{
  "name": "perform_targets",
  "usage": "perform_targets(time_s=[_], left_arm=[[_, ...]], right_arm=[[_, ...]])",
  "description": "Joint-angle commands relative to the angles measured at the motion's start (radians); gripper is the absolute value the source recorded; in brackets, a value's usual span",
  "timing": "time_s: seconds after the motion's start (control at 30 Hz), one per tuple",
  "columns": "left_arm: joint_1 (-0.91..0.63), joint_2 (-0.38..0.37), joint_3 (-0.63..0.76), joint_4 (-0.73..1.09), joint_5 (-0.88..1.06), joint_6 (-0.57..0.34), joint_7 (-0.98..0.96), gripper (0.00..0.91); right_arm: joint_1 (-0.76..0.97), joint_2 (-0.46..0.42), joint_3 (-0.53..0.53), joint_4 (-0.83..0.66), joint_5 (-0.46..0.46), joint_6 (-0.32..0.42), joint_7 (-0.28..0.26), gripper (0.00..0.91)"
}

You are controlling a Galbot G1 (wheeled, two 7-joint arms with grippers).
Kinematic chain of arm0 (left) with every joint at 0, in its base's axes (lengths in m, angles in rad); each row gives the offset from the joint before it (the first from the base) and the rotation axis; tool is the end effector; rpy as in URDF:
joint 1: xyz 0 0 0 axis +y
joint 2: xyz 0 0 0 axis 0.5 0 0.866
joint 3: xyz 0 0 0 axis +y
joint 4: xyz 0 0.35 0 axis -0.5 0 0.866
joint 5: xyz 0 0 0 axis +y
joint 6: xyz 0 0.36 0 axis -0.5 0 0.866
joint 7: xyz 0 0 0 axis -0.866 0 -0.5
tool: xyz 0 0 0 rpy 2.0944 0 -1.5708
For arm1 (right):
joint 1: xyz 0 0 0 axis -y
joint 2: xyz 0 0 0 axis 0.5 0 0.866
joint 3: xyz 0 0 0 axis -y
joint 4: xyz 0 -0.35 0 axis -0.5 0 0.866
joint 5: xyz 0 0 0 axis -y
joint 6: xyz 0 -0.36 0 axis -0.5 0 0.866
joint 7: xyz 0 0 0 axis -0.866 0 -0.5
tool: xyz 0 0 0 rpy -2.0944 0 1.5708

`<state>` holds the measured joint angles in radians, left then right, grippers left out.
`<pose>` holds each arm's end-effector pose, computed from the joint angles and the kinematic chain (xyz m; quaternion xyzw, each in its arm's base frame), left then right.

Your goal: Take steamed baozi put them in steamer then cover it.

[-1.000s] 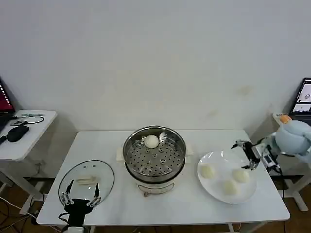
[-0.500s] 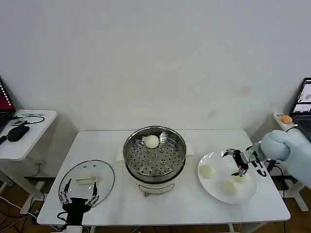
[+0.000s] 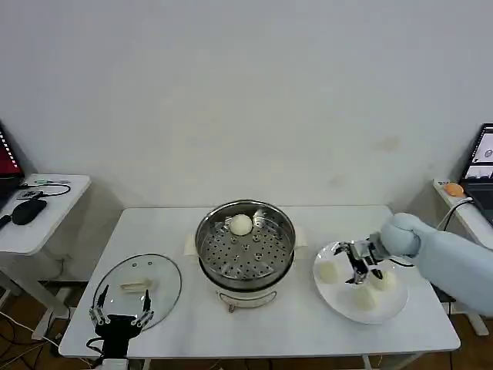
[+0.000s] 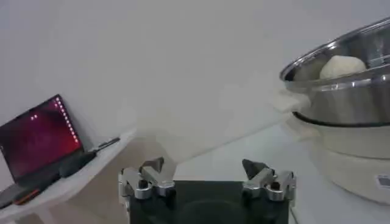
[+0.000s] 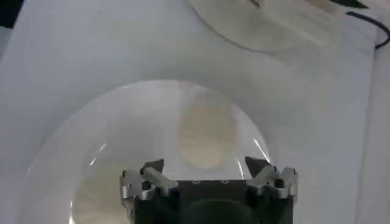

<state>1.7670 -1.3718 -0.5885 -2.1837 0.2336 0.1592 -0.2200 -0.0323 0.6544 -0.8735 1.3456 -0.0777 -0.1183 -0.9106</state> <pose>0.1311 0.0470 -0.2962 0.0820 -0.9652 -0.2279 0.0984 0.4875 -0.1311 -0.2314 0.5262 -0.5424 0.5742 0.3149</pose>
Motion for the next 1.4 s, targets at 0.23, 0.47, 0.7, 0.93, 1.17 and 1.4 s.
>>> perform_targets(time_s=[0.23, 0.47, 0.7, 0.93, 1.17, 1.4], left_arm=[[0.002, -0.002, -0.006, 0.003, -0.003, -0.002, -0.002, 0.907], [-0.003, -0.003, -0.003, 0.009, -0.003, -0.002, -0.002, 0.907], [-0.002, -0.001, -0.008, 0.008, -0.006, -0.002, -0.002, 0.907], [0.001, 0.0, -0.008, 0.005, -0.006, -0.003, -0.003, 0.907], [-0.001, 0.001, -0.003, 0.005, -0.007, -0.003, -0.003, 0.907], [-0.007, 0.008, 0.004, 0.001, -0.008, -0.002, -0.002, 0.907]], right_arm=[[0.022, 0.078, -0.067, -0.052, 0.034, -0.098, -0.002, 0.846], [0.02, 0.097, -0.072, -0.068, 0.029, -0.109, 0.004, 0.715], [0.021, 0.107, -0.075, -0.081, 0.023, -0.113, -0.002, 0.584], [0.06, 0.075, -0.094, -0.06, 0.031, -0.11, -0.011, 0.564], [0.177, -0.025, -0.102, 0.01, 0.068, -0.094, -0.038, 0.564], [0.372, -0.122, -0.188, 0.088, 0.172, -0.094, -0.048, 0.564]])
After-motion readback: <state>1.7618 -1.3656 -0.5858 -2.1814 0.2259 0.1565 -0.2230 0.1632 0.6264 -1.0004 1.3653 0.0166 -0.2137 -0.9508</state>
